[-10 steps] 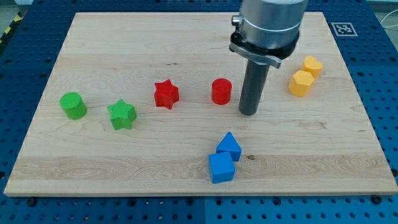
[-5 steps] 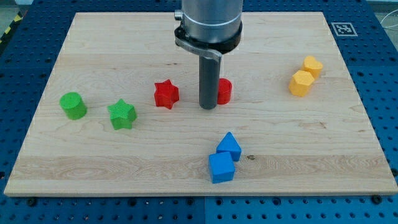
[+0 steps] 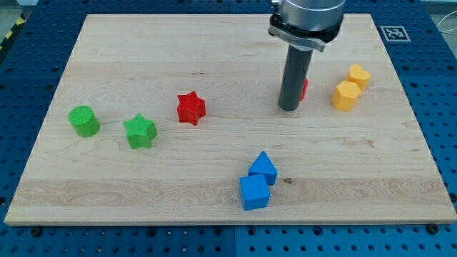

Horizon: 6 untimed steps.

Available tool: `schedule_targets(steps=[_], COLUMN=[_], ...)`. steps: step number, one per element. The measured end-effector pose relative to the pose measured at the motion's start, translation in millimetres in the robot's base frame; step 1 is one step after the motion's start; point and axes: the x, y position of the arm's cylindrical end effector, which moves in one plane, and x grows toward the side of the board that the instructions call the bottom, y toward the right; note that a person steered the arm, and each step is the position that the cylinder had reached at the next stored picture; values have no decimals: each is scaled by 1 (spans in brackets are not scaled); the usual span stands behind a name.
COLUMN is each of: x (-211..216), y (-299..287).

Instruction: Push the red circle up and right

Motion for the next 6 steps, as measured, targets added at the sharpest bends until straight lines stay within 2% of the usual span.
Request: schedule_targets(steps=[3, 6], x=[-8, -26], y=[10, 59])
